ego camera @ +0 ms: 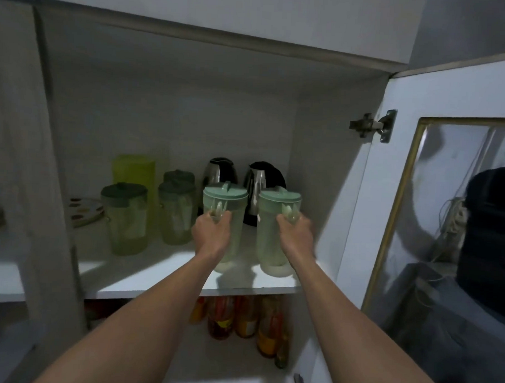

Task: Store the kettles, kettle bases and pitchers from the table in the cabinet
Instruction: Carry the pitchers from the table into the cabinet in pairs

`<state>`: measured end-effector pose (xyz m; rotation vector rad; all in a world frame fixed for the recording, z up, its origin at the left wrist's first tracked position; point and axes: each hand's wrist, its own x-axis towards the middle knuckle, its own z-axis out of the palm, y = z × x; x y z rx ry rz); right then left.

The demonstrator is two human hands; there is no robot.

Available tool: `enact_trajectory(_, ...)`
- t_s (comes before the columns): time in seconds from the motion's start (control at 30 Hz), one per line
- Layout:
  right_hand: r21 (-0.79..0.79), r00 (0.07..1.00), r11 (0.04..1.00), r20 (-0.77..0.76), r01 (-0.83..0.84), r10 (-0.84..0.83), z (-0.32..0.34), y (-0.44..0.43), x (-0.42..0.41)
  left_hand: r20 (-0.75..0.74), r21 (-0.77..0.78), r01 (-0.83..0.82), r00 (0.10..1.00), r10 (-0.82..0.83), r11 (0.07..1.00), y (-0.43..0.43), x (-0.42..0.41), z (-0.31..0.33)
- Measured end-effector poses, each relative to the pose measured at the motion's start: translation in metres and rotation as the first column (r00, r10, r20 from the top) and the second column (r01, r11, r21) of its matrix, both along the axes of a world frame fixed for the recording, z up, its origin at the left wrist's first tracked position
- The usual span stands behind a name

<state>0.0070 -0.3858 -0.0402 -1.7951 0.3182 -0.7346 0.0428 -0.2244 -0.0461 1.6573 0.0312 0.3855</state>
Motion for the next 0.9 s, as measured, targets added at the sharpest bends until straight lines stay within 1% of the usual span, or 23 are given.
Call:
enact_trajectory(0.2,0.048,1.000,0.998,-0.010,0.029,-0.028,-0.020,-0.010,0.065,-0.002,0.067,-0.074,0.997,0.074,0.995,-0.016,0.058,-0.014)
enact_trajectory(0.4,0.106,1.000,0.994,-0.018,0.010,-0.009,-0.038,-0.022,0.102,-0.015,0.066,-0.057,0.998,0.058,0.996,-0.030,0.090,-0.028)
enact_trajectory(0.63,0.053,0.999,0.998,-0.027,0.029,-0.027,-0.042,-0.030,0.127,-0.058,0.043,-0.043,0.997,0.045,0.998,-0.046,0.115,-0.031)
enact_trajectory(0.9,0.021,0.998,0.999,-0.059,0.023,-0.022,-0.043,-0.032,0.137,-0.075,0.078,-0.046,0.996,0.051,0.996,-0.049,0.133,-0.032)
